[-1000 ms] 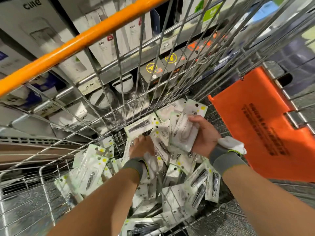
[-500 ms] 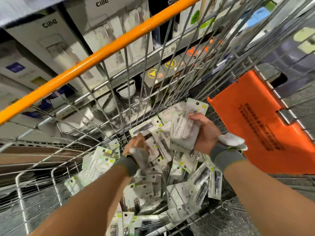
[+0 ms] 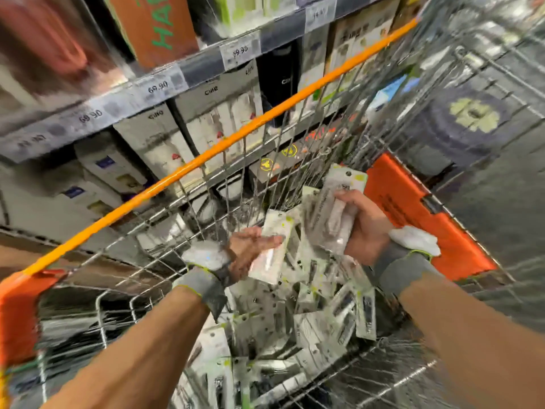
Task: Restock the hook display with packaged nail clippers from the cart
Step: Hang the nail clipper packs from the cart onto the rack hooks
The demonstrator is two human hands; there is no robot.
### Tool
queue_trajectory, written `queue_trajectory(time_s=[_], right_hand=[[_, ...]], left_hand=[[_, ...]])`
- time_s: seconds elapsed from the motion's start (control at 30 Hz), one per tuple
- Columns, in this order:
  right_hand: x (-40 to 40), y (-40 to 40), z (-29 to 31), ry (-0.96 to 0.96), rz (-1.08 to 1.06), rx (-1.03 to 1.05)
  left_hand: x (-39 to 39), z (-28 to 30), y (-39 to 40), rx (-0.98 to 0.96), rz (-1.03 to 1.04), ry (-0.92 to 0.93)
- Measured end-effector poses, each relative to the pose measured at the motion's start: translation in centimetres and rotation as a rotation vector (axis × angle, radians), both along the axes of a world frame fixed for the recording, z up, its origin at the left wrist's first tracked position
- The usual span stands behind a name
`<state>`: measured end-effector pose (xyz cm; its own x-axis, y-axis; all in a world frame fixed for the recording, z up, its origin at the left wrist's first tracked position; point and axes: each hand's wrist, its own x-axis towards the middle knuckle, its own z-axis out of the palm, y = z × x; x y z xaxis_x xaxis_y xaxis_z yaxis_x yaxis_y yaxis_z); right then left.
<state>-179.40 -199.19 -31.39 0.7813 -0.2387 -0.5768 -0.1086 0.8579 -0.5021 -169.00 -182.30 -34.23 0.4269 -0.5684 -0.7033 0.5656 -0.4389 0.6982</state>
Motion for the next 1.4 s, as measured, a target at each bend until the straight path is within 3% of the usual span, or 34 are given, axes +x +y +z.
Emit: queue_trajectory(time_s=[0.33,0.43,0.57,0.83,1.1,1.4], right_hand=[[-5.9,3.3,15.1,-0.226,0.051,-0.105],[-7.0,4.5,18.3,-0.277,0.011,-0.114],[-8.5,6.4,23.6,-0.372,0.05,-0.12],[-9.7,12.9,34.8,-0.527,0.125,-0.2],[-9.3,23.3,41.9,-0.699,0.16,-0.276],[-6.1,35.6,45.6,-0.767,0.112,-0.259]], left_hand=[[-4.9,15.0,3.2,-0.191,0.102,-0.272],[-6.1,18.4,4.4,-0.254,0.176,-0.228],[-7.9,24.2,7.0,-0.319,0.234,-0.312],[-9.0,37.1,15.3,-0.431,0.258,-0.634],[-8.5,45.1,25.8,-0.462,0.307,-1.017],[-7.0,49.6,38.7,-0.466,0.372,-1.128]])
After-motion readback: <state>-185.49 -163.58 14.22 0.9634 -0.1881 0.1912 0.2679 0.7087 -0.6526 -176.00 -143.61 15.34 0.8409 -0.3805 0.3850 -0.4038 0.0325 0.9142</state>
